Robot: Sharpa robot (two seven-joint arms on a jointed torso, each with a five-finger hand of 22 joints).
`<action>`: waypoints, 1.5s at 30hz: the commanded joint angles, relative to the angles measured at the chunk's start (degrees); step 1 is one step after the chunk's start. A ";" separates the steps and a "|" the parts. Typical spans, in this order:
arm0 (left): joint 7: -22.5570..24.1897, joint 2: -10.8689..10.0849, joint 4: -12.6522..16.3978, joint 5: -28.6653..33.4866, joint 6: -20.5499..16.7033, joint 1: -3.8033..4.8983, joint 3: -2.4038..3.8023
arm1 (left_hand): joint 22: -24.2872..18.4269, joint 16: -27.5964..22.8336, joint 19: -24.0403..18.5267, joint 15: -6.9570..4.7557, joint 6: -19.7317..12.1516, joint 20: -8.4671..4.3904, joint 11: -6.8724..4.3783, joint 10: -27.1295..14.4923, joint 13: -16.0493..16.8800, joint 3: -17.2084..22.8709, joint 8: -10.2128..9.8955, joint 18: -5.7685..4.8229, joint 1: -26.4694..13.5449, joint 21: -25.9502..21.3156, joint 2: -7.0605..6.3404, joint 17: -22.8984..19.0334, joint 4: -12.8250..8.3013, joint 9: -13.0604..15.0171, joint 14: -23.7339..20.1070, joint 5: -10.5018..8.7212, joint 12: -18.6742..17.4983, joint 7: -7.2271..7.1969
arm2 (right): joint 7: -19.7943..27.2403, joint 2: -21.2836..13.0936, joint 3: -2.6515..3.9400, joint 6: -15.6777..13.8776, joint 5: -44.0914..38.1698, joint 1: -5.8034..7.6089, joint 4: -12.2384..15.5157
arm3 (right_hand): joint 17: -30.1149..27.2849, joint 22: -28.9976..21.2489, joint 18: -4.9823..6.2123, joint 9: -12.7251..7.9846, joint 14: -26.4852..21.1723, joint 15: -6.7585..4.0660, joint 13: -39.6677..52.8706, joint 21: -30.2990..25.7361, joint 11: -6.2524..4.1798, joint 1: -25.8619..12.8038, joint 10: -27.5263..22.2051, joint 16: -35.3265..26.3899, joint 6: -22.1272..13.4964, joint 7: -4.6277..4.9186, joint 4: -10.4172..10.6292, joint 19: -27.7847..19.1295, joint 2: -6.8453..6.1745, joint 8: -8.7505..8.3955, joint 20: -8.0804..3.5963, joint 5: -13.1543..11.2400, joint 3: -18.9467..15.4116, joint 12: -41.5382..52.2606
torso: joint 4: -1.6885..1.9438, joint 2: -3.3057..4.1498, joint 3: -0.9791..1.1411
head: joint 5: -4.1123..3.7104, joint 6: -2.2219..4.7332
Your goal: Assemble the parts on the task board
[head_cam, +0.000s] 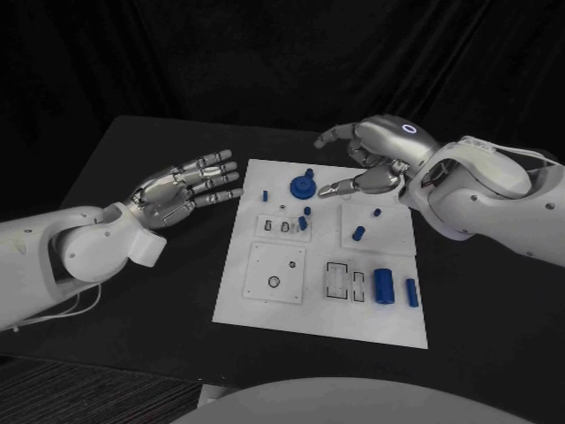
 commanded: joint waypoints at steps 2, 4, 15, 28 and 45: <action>-3.88 0.62 -0.27 -20.13 -5.52 3.36 0.08 | 1.87 9.73 7.17 0.10 1.32 0.42 0.60 3.09 3.14 -7.07 0.97 0.63 2.41 4.76 -2.77 2.52 8.47 0.17 6.77 -5.56 9.34 -0.75 | 1.68 -1.30 -0.01 -5.14 -0.12 1.43 0.49 | 15.09 12.88 0.31 -0.23 5.90 -0.41 15.09 0.35 -0.29 -0.33 6.09 0.15 0.75 0.13 -0.01 2.83 1.62 0.55 -0.27 0.09 1.00 0.20 | 0.06 -0.20 0.49 | -0.80 0.14; -6.45 1.62 -1.32 -28.03 -6.18 5.46 0.09 | 3.48 15.82 14.35 0.96 1.93 -0.19 1.77 6.71 6.62 -10.68 0.97 0.52 4.64 8.39 -3.45 5.38 12.69 0.10 11.37 -7.51 15.40 -0.54 | 3.41 -2.24 -0.01 -5.95 -1.01 1.90 0.74 | 15.09 12.95 0.26 -0.57 5.90 -0.14 15.09 0.54 0.06 1.28 6.09 0.15 2.15 0.57 -0.23 2.94 3.98 1.47 -0.07 0.85 3.30 0.20 | -0.04 -0.43 0.98 | -1.25 -0.19; -17.98 6.99 -4.55 -63.17 -6.32 10.69 0.09 | 14.73 43.71 32.16 -1.14 23.06 -2.08 0.49 30.47 22.92 -20.67 7.02 0.01 -1.19 26.48 -4.01 20.97 20.24 2.32 32.24 -14.68 35.35 5.06 | 1.03 -4.83 -0.02 -6.00 -7.86 2.45 0.95 | 15.09 13.19 0.10 -1.20 5.90 -0.45 15.09 1.25 -0.41 2.67 6.09 0.15 3.37 -0.02 -0.30 3.31 5.22 1.83 -0.20 1.55 4.28 0.20 | -1.82 -1.13 2.95 | -0.89 -0.93; -31.84 13.00 -4.59 -72.92 -0.68 11.76 0.10 | 72.55 66.76 56.86 -3.96 40.19 -5.55 -2.47 81.89 84.61 -22.00 9.76 -7.13 -5.87 72.88 -1.61 85.72 20.30 7.58 78.63 -14.31 56.65 5.97 | -1.48 -6.53 -0.03 -2.75 -8.78 0.82 1.19 | 15.09 13.19 0.09 -2.77 5.90 -0.59 15.09 1.28 -0.59 5.39 6.09 0.15 3.93 -0.27 -0.71 3.34 7.38 1.31 -0.34 6.48 5.31 0.20 | -3.78 -2.16 5.24 | -0.68 -1.57; -38.15 22.89 -8.33 -69.69 6.87 11.76 0.10 | 75.49 66.76 58.42 -7.49 46.18 -8.25 -6.44 81.89 84.61 -18.58 20.66 -7.35 -7.90 73.99 0.57 85.72 19.88 24.30 78.63 -11.28 56.65 1.56 | -3.91 -6.98 -0.03 -0.88 -8.85 -1.20 1.29 | 15.09 13.10 0.15 -4.05 5.90 -0.51 15.09 1.03 -0.41 7.33 6.09 0.15 5.35 0.04 -1.10 3.23 9.51 1.24 -0.36 11.49 5.34 0.20 | -4.59 -2.67 6.01 | 0.68 -1.57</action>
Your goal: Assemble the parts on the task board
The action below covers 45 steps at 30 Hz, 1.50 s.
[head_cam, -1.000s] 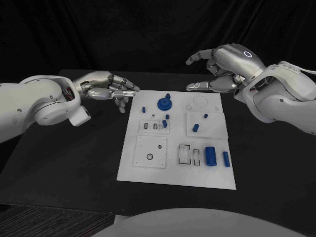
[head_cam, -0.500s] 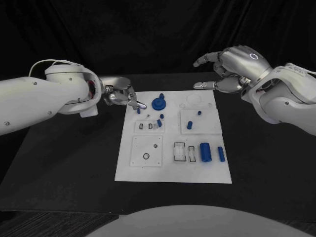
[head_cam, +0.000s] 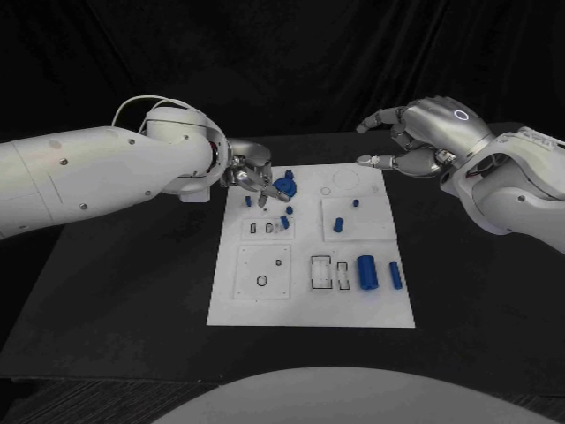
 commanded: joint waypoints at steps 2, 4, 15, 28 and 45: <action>-6.25 1.47 -0.50 7.67 5.37 0.10 0.04 | 6.28 0.15 -1.00 -0.66 -0.12 -0.49 -0.60 5.95 15.06 0.87 0.87 0.02 -0.41 -0.52 0.45 15.05 -0.22 2.27 6.05 0.62 0.20 -0.63 | -2.17 0.14 0.04 1.45 -0.61 -0.61 -0.31 | 15.09 13.09 0.16 -0.23 6.11 -0.27 15.09 -0.02 -0.17 0.72 5.89 0.15 0.45 0.13 -0.43 3.21 0.39 -0.35 -0.34 1.16 0.17 0.20 | -0.12 0.00 -0.21 | 0.25 0.01; -9.55 2.20 -0.74 12.41 6.68 0.09 0.03 | 5.90 0.15 -1.48 -0.72 -0.76 -0.55 -0.62 5.95 15.06 1.27 0.81 0.13 -0.12 -0.78 0.37 15.05 -0.65 3.15 6.05 0.94 0.20 -0.59 | -2.44 0.23 0.04 1.93 -0.61 -0.83 -0.53 | 15.09 13.07 0.18 -0.37 6.11 -0.25 15.09 -0.09 -0.12 0.96 5.89 0.15 0.52 0.17 -0.53 3.18 0.55 -0.40 -0.31 1.70 0.15 0.20 | -0.16 0.10 -0.22 | 0.42 0.01; -18.73 4.37 -1.50 18.91 8.64 0.00 0.03 | 6.00 0.15 -1.11 -0.84 -2.57 -0.68 -0.56 5.95 15.06 3.52 -1.39 0.15 0.34 -0.98 0.64 15.05 -2.63 5.42 6.05 2.12 0.20 -0.28 | -2.90 0.64 0.04 2.66 -0.61 -1.42 -1.06 | 15.09 13.04 0.21 -0.54 6.11 -0.18 15.09 -0.19 -0.04 1.27 5.89 0.15 0.76 0.30 -0.67 3.13 0.75 -0.39 -0.26 2.60 0.10 0.20 | -0.37 0.49 -0.13 | 1.27 0.01; -20.49 5.54 -2.70 19.63 6.98 -0.25 0.01 | 4.78 0.15 -2.20 -0.72 -3.48 -0.66 -0.30 5.95 15.06 5.00 -4.30 0.50 -0.59 -1.92 0.91 15.05 -3.31 6.19 6.05 2.30 0.20 0.19 | -3.34 0.57 0.04 2.62 -0.62 -1.58 -1.00 | 15.09 13.01 0.23 -0.66 6.11 -0.13 15.09 -0.26 0.04 1.42 5.89 0.15 0.99 0.40 -0.74 3.10 0.88 -0.35 -0.22 3.28 0.04 0.20 | -0.43 0.37 0.04 | 1.94 0.01; -20.49 6.49 -4.62 19.66 3.99 -1.49 0.00 | 2.20 0.15 -5.05 0.36 -4.95 0.28 0.93 5.95 15.06 7.41 -10.43 1.25 -1.18 -4.21 0.61 15.05 -4.88 5.41 6.05 2.28 0.20 1.59 | -3.71 0.62 0.05 2.90 -0.63 -1.69 -1.25 | 15.09 13.00 0.23 -0.79 6.11 -0.07 15.09 -0.30 0.11 1.72 5.89 0.15 1.19 0.48 -0.91 3.09 0.99 -0.35 -0.17 3.97 0.02 0.20 | -0.38 -0.15 0.67 | 2.02 0.01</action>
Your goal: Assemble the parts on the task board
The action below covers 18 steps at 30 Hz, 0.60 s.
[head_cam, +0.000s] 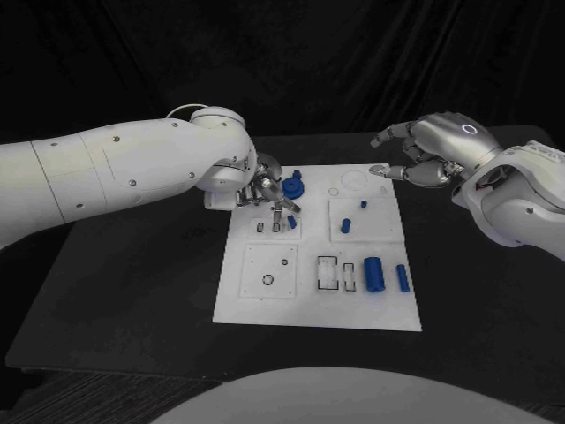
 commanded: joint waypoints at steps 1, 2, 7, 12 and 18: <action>0.05 0.39 -0.35 0.66 -1.40 -0.32 0.05 | 2.12 0.15 -0.36 0.36 -0.27 -0.01 0.34 6.00 15.07 0.37 -0.45 0.64 -0.55 -0.30 -0.06 15.08 0.02 -0.11 6.05 0.10 0.20 0.06 | -1.35 0.02 0.04 0.29 -0.42 -0.16 0.00 | 15.09 12.97 0.24 -0.05 6.11 -0.07 15.09 -0.29 0.10 0.59 5.90 0.15 0.31 0.00 -0.26 3.09 -0.14 -0.11 -0.17 0.12 0.03 0.20 | 0.06 -0.21 0.32 | -0.04 -0.02; 0.07 0.56 -0.55 0.66 -1.53 -0.48 0.05 | 2.03 0.15 -0.47 0.39 -0.29 0.02 0.37 6.00 15.07 0.44 -0.60 0.67 -0.56 -0.39 -0.06 15.08 -0.03 -0.15 6.05 0.11 0.20 0.09 | -1.38 0.07 0.04 0.35 -0.42 -0.18 -0.02 | 15.09 12.97 0.24 -0.05 6.11 -0.07 15.09 -0.29 0.10 0.59 5.90 0.15 0.31 0.00 -0.26 3.09 -0.14 -0.11 -0.17 0.12 0.03 0.20 | 0.06 -0.26 0.45 | -0.03 -0.02; 0.14 1.14 -1.11 0.66 -1.46 -0.94 0.05 | 1.95 0.15 -0.56 0.45 -0.27 0.08 0.43 6.00 15.07 0.61 -0.91 0.70 -0.60 -0.49 -0.01 15.08 -0.09 -0.22 6.05 0.16 0.20 0.15 | -1.45 0.15 0.04 0.46 -0.42 -0.24 -0.07 | 15.09 12.99 0.22 -0.06 6.11 -0.07 15.09 -0.25 0.11 0.60 5.90 0.15 0.33 0.01 -0.26 3.11 -0.13 -0.11 -0.17 0.16 0.02 0.20 | 0.03 -0.35 0.66 | -0.12 -0.02; 0.25 1.69 -1.66 0.66 -1.37 -1.44 0.05 | 1.77 0.15 -0.78 0.57 -0.19 0.20 0.54 6.00 15.07 0.89 -1.41 0.76 -0.97 -0.72 0.28 15.08 0.08 -0.32 6.05 0.15 0.20 0.25 | -1.55 0.23 0.04 0.59 -0.42 -0.27 -0.16 | 15.09 12.99 0.22 -0.06 6.11 -0.07 15.09 -0.24 0.11 0.60 5.90 0.15 0.34 0.02 -0.27 3.11 -0.12 -0.11 -0.17 0.18 0.02 0.20 | -0.05 -0.43 0.65 | -0.22 -0.02; 0.22 2.34 -2.78 0.66 -0.98 -1.90 0.05 | 1.79 0.15 -0.77 0.63 0.15 0.29 0.57 6.00 15.07 1.32 -1.70 0.76 -0.80 -0.81 0.35 15.08 -0.23 -0.31 6.05 0.33 0.20 0.22 | -1.66 0.29 0.04 0.72 -0.42 -0.28 -0.20 | 15.09 12.98 0.23 -0.07 6.11 -0.06 15.09 -0.26 0.12 0.62 5.90 0.15 0.36 0.04 -0.28 3.10 -0.12 -0.10 -0.17 0.22 0.02 0.20 | -0.02 -0.50 0.56 | -0.39 -0.02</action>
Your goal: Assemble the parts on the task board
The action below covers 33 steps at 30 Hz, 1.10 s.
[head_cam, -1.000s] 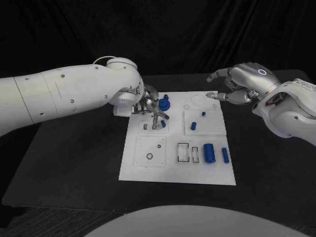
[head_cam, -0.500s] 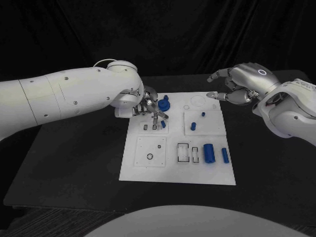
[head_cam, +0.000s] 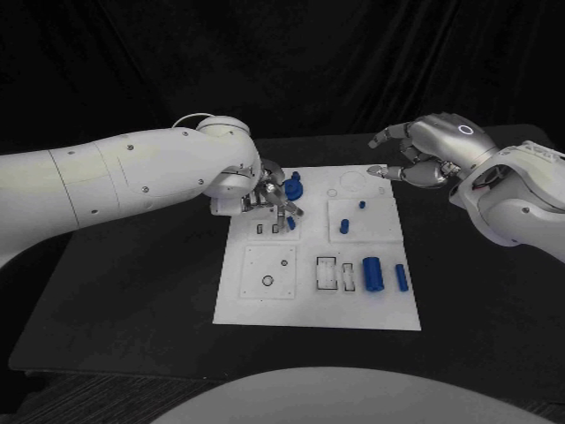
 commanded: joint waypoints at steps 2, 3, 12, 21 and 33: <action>0.26 0.36 -0.61 0.50 0.13 -0.27 0.04 | 1.79 0.15 -0.25 0.44 0.32 0.01 0.55 6.00 15.08 0.54 -0.32 0.86 -0.20 -0.26 0.10 15.08 -0.07 -0.02 5.85 0.39 0.20 0.18 | -1.27 0.05 0.04 0.32 -0.40 -0.13 0.02 | 15.09 12.99 0.22 -0.08 6.11 -0.06 15.09 -0.26 0.12 0.62 5.90 0.15 0.36 0.04 -0.28 3.11 -0.11 -0.10 -0.17 0.17 0.02 0.20 | -0.01 -0.06 -0.05 | -0.20 -0.01; 0.25 0.42 -0.71 0.50 0.17 -0.31 0.04 | 1.84 0.15 -0.21 0.44 0.49 0.03 0.54 6.00 15.08 0.70 -0.38 0.85 -0.11 -0.26 0.08 15.08 -0.23 0.00 5.85 0.45 0.20 0.14 | -1.28 0.05 0.04 0.32 -0.40 -0.13 0.02 | 15.09 12.99 0.22 -0.08 6.11 -0.06 15.09 -0.26 0.12 0.62 5.90 0.15 0.36 0.04 -0.28 3.11 -0.11 -0.10 -0.17 0.17 0.02 0.20 | -0.01 -0.06 -0.05 | -0.24 -0.01; 0.22 1.11 -1.77 0.50 0.63 -0.68 0.04 | 1.65 0.15 -0.43 0.41 0.81 0.05 0.48 6.00 15.08 1.28 -0.70 0.93 0.20 -0.50 0.04 15.08 -0.78 0.07 5.85 0.70 0.20 0.06 | -1.21 0.26 0.04 0.37 -0.40 -0.16 -0.12 | 15.09 12.99 0.23 -0.10 6.11 -0.05 15.09 -0.29 0.15 0.65 5.90 0.15 0.42 0.08 -0.30 3.09 -0.11 -0.09 -0.16 0.23 -0.01 0.20 | -0.09 -0.09 -0.04 | -0.05 -0.01; 0.56 1.84 -3.13 0.50 0.96 -1.10 0.05 | 1.34 0.15 -0.83 0.36 1.10 0.05 0.41 6.00 15.08 2.98 -1.62 1.06 0.91 -0.99 0.53 15.08 -1.88 0.14 5.85 1.03 0.20 -0.01 | -1.04 0.41 0.04 0.36 -0.40 -0.40 -0.29 | 15.09 12.97 0.25 -0.12 6.11 -0.04 15.09 -0.35 0.16 0.63 5.90 0.15 0.48 0.10 -0.29 3.07 -0.11 -0.08 -0.15 0.26 -0.04 0.20 | -0.09 -0.12 -0.05 | -0.46 -0.01; 0.99 2.48 -4.57 0.50 1.73 -1.52 0.05 | 1.26 0.15 -0.92 0.24 1.68 -0.03 0.28 6.00 15.08 4.63 -2.36 1.12 1.72 -1.36 0.42 15.08 -3.15 0.32 5.85 1.08 0.20 -0.17 | -0.92 0.76 0.04 0.30 -0.40 -0.56 -0.60 | 15.09 12.94 0.26 -0.14 6.11 0.00 15.09 -0.42 0.21 0.48 5.90 0.15 0.73 0.17 -0.19 3.03 -0.10 0.01 -0.12 0.28 -0.17 0.20 | -0.14 -0.16 -0.05 | -0.55 -0.01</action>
